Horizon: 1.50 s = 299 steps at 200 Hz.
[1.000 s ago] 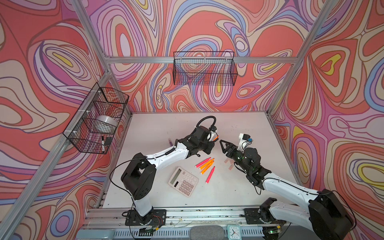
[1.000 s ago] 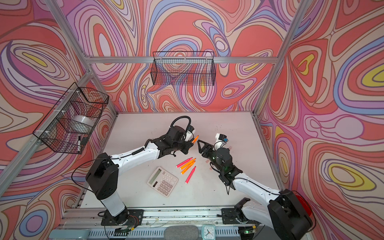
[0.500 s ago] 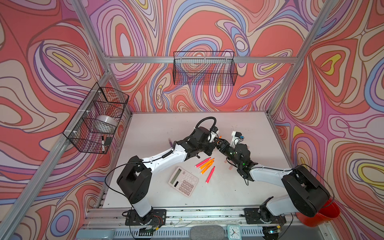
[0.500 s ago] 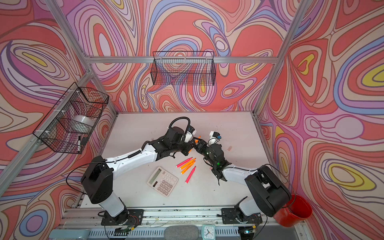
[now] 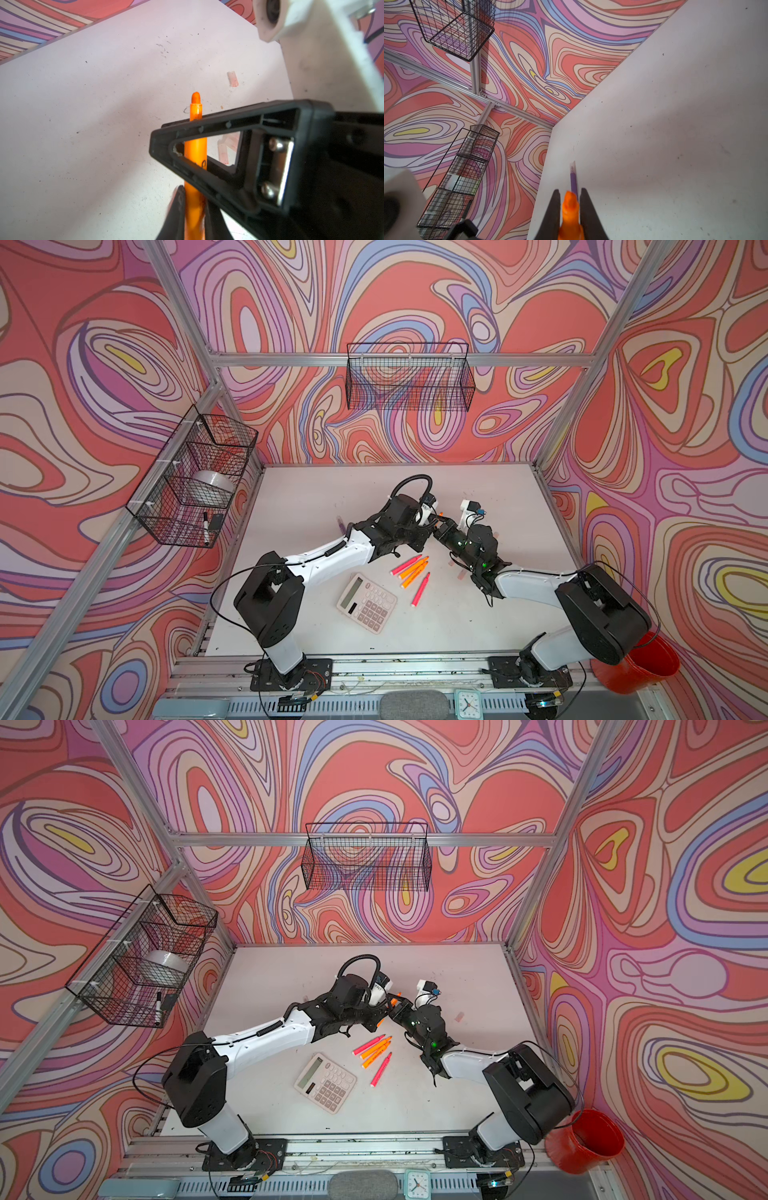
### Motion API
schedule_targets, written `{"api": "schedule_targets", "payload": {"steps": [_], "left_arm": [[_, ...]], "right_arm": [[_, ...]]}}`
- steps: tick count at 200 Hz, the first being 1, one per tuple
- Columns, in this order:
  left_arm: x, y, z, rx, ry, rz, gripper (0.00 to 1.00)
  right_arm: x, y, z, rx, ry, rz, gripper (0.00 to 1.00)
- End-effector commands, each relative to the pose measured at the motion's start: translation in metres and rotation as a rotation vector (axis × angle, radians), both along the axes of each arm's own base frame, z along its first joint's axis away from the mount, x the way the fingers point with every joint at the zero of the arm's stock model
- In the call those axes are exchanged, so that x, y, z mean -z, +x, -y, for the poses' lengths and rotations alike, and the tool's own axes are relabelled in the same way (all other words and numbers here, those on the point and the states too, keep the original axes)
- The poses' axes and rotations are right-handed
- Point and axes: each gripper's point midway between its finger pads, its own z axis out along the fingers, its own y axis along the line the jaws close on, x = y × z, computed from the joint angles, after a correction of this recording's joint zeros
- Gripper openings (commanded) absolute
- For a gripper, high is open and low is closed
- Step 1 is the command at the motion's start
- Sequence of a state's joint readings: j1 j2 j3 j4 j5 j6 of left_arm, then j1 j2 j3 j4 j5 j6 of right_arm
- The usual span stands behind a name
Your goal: Insert the pens into the pen caps
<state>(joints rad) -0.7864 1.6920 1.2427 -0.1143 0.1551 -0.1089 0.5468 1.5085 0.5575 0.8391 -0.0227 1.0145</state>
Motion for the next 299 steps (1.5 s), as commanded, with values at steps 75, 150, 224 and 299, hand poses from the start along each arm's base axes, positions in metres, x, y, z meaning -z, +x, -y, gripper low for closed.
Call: {"api": "schedule_targets", "payload": {"steps": [75,150,224,299], "left_arm": [[0.002,0.011,0.010,-0.004,-0.005,0.029,0.25],[-0.020,0.033,-0.035,-0.187,-0.099,0.051,0.00],[-0.035,-0.028,-0.129,-0.302,-0.164,0.128,0.00],[-0.055,-0.073,-0.123,-0.164,-0.333,0.078,0.00]], "right_arm": [[-0.010,-0.006,-0.028,-0.081,0.000,0.015,0.00],[-0.008,-0.016,-0.007,-0.023,-0.143,-0.011,0.58],[0.035,-0.036,0.096,0.242,-0.737,-0.325,0.48],[0.119,-0.054,0.112,0.124,-0.836,-0.541,0.32]]}}
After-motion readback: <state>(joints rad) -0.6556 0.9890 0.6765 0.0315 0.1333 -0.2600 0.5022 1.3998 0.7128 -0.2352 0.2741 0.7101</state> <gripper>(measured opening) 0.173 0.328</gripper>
